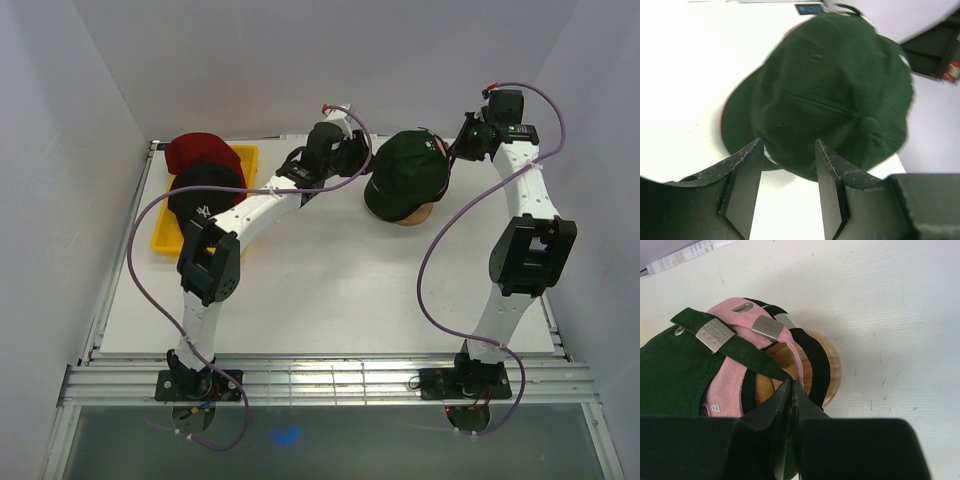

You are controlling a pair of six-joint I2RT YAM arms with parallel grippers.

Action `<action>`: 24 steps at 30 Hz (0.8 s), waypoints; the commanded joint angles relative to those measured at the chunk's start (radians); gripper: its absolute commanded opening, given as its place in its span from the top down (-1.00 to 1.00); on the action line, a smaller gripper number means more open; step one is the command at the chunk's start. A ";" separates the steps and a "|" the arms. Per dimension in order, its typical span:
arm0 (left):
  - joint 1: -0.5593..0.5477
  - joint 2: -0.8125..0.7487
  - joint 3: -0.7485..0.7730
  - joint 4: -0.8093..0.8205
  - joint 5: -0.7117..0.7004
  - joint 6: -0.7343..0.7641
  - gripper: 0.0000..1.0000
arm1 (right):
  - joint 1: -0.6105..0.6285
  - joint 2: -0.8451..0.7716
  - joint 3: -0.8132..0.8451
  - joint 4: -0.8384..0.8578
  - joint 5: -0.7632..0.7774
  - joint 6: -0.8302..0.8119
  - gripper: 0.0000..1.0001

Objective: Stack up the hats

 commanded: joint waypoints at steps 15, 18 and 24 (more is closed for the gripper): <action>-0.004 0.224 0.299 -0.223 -0.315 -0.131 -0.02 | -0.017 0.077 0.034 0.019 -0.033 0.014 0.85; -0.006 0.247 0.287 -0.209 -0.271 -0.144 -0.01 | -0.019 0.078 0.025 0.040 -0.055 0.016 0.84; -0.027 0.217 0.149 -0.131 -0.237 -0.152 0.03 | -0.019 0.071 -0.007 0.066 -0.062 0.016 0.84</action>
